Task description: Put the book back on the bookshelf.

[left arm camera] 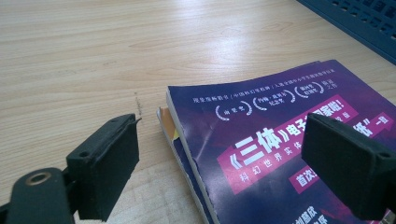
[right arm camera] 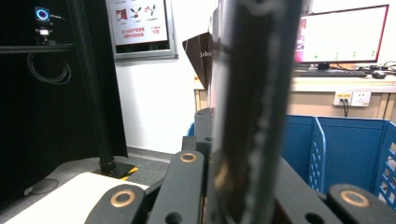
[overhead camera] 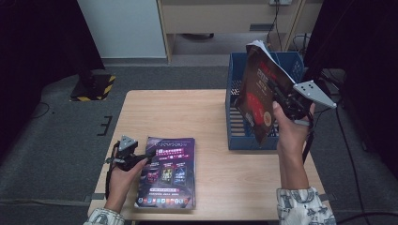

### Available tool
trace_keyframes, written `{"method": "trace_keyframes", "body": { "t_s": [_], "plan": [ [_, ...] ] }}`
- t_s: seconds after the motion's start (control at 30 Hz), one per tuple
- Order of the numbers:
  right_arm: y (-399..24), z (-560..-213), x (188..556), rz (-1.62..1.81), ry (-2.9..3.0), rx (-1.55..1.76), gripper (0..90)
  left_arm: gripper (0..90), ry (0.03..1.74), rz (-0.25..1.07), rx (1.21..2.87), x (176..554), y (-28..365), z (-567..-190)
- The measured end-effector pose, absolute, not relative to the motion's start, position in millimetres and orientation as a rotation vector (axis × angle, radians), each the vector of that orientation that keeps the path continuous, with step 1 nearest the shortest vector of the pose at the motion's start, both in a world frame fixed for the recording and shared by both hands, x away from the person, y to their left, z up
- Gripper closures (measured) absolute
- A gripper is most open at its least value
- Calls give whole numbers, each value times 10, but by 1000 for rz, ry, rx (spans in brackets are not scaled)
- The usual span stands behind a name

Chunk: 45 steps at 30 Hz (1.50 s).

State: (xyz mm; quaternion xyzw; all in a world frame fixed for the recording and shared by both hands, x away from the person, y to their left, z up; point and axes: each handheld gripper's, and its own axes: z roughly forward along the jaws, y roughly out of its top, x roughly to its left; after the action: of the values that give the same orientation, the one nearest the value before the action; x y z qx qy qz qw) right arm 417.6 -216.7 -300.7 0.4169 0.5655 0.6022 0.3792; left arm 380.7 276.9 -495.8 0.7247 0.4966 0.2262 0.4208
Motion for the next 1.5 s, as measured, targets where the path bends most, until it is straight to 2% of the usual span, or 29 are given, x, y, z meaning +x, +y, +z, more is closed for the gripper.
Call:
{"method": "trace_keyframes", "body": {
  "t_s": [0.47,0.83,1.5],
  "plan": [
    [-2110,-3078,4406,1469,1424,1112,870,109,1247,580,1824,3815,2777,-4962],
    [-1867,-3048,4682,1409,1420,1130,869,109,1244,580,1823,3807,2774,-4959],
    [-1747,-3407,4953,1381,1364,1138,870,110,1241,570,1819,3808,2762,-4966]
  ]
}}
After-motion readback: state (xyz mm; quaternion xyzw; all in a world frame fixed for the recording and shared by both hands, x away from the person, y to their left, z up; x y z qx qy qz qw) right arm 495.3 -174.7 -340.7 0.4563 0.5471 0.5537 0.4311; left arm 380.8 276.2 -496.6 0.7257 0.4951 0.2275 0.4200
